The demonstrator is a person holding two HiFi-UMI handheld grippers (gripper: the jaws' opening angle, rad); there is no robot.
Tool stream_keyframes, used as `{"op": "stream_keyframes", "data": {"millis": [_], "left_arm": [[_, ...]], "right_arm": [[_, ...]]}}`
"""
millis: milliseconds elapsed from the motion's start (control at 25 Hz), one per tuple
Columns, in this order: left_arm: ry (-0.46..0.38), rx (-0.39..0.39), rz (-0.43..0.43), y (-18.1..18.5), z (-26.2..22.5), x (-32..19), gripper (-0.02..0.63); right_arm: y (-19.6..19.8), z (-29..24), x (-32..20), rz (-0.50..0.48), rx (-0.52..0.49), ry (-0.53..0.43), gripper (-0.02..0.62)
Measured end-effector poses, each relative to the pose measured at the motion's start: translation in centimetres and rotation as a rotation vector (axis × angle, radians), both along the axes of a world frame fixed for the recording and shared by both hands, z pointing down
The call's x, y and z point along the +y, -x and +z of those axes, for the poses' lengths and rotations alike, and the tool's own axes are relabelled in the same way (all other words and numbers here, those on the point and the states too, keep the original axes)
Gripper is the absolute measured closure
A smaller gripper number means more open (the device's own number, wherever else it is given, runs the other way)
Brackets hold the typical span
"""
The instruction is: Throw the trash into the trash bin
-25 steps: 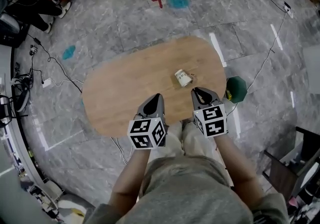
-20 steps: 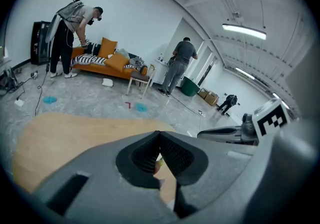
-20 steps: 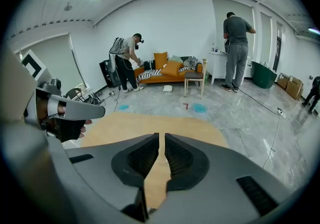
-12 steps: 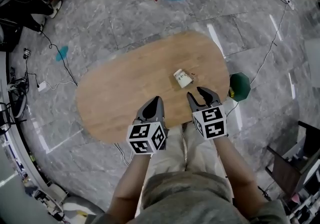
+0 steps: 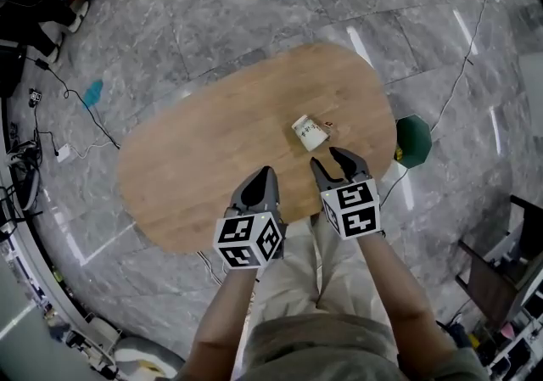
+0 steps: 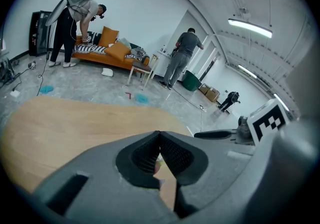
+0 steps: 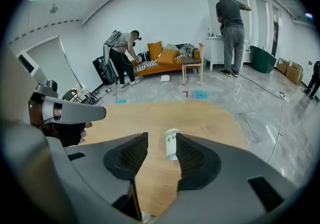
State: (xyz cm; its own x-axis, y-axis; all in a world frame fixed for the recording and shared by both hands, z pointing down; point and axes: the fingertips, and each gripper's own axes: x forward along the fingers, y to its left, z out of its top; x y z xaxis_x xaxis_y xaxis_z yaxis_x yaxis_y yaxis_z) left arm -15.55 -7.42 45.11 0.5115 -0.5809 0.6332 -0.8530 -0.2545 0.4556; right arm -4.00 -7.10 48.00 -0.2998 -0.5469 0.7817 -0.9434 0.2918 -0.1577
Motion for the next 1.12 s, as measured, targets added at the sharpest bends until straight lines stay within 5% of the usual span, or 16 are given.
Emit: {"op": "stream_keyframes", "data": {"millis": [1120], "left_arm": [[0.071,0.018,-0.016,0.0,10.2,0.0,0.606]], "right_arm": [[0.6,10.9,-3.8,-0.181,0.151,0.090,0.353]]}}
